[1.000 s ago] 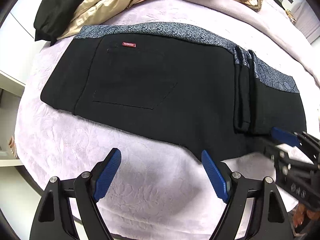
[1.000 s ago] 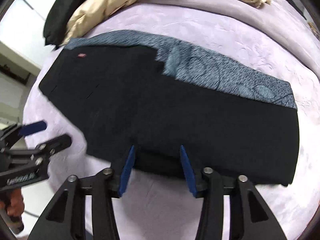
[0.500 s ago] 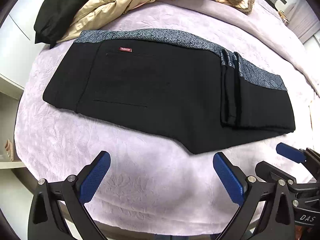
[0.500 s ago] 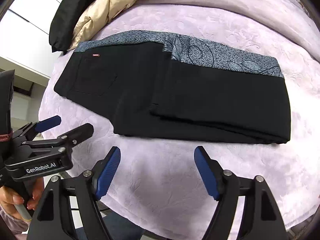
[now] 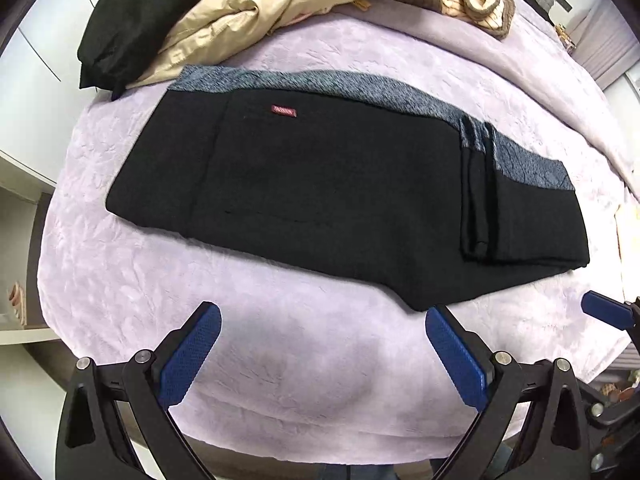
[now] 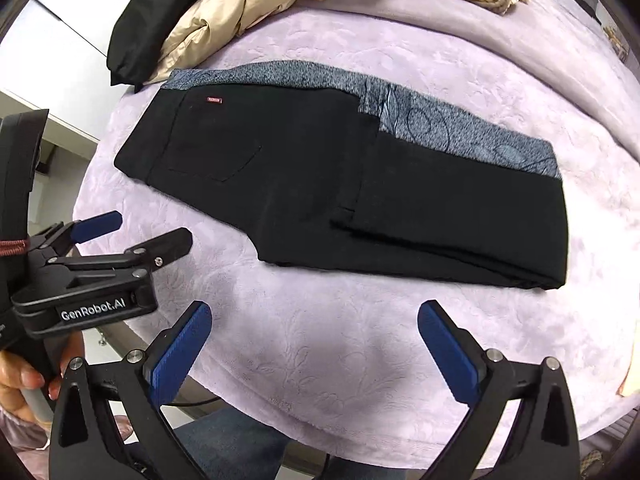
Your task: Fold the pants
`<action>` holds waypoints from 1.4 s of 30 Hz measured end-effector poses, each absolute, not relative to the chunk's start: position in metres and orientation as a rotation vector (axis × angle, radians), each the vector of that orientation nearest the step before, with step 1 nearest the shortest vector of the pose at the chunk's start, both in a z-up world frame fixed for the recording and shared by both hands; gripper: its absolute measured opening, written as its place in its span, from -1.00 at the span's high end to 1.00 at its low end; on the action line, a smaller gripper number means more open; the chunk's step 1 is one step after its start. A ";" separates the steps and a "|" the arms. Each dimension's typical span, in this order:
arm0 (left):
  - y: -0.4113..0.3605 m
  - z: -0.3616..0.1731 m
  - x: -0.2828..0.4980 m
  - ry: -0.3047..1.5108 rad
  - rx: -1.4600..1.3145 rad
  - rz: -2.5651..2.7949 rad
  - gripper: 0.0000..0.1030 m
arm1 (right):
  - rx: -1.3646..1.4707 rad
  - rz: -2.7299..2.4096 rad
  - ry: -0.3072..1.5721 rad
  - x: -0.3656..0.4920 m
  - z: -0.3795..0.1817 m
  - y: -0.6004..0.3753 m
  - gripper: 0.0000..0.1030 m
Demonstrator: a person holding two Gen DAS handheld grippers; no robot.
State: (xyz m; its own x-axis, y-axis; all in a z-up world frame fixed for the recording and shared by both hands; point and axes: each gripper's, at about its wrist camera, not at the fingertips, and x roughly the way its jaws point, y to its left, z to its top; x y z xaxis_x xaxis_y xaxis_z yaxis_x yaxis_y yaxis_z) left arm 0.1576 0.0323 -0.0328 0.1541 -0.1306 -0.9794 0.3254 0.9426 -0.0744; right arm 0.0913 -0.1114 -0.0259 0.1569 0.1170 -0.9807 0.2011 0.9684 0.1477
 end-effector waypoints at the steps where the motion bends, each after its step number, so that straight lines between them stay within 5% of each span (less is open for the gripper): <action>1: 0.035 -0.031 0.160 1.376 0.164 -0.329 -1.00 | 0.268 -0.066 1.416 0.093 -0.023 -0.112 -0.99; 42: 0.080 -0.032 0.162 1.374 0.037 -0.228 -1.00 | 0.325 -0.123 1.412 0.104 -0.004 -0.107 -0.99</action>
